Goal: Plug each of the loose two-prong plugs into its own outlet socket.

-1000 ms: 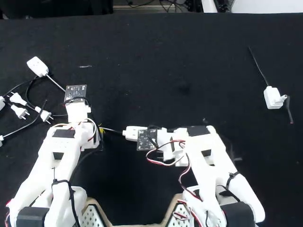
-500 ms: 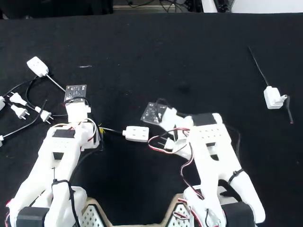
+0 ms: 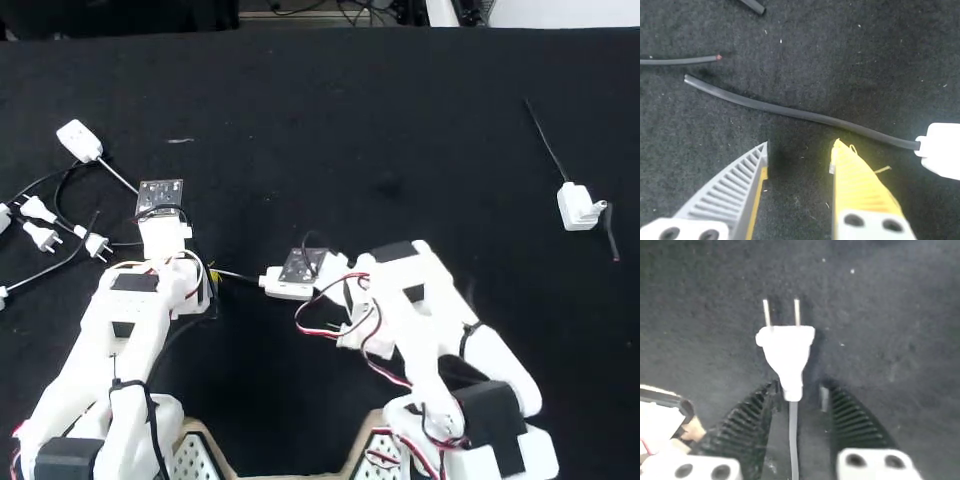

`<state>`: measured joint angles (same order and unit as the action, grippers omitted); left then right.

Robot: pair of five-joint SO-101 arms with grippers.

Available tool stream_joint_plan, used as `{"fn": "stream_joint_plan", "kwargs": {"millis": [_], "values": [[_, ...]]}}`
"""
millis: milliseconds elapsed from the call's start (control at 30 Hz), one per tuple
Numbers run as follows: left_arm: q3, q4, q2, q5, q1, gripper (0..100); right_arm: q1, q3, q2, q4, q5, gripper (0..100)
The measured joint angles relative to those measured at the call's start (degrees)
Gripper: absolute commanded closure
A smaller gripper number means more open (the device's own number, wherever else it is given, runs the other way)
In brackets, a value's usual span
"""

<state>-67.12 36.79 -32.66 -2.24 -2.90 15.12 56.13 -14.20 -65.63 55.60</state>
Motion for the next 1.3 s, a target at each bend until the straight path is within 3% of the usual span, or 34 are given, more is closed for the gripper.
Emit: {"fn": "stream_joint_plan", "kwargs": {"millis": [467, 700, 833, 933, 1167, 1300], "values": [[0.00, 0.00, 0.00, 0.00, 0.00, 80, 0.70, 0.09, -2.02, -0.35, -2.29, 83.2], [0.00, 0.00, 0.00, 0.00, 0.00, 80, 0.70, 4.84, -4.22, 8.62, -5.80, 84.1], [0.00, 0.00, 0.00, 0.00, 0.00, 80, 0.53, 6.42, -5.10, 9.67, -5.89, 99.5], [0.00, 0.00, 0.00, 0.00, 0.00, 80, 0.26, 5.71, -5.19, 10.29, -5.89, 99.2], [0.00, 0.00, 0.00, 0.00, 0.00, 80, 0.53, -1.05, -7.38, -2.73, -7.12, 98.8], [0.00, 0.00, 0.00, 0.00, -0.09, 80, 1.49, -3.87, -13.89, -2.64, -17.05, 98.8]]}}
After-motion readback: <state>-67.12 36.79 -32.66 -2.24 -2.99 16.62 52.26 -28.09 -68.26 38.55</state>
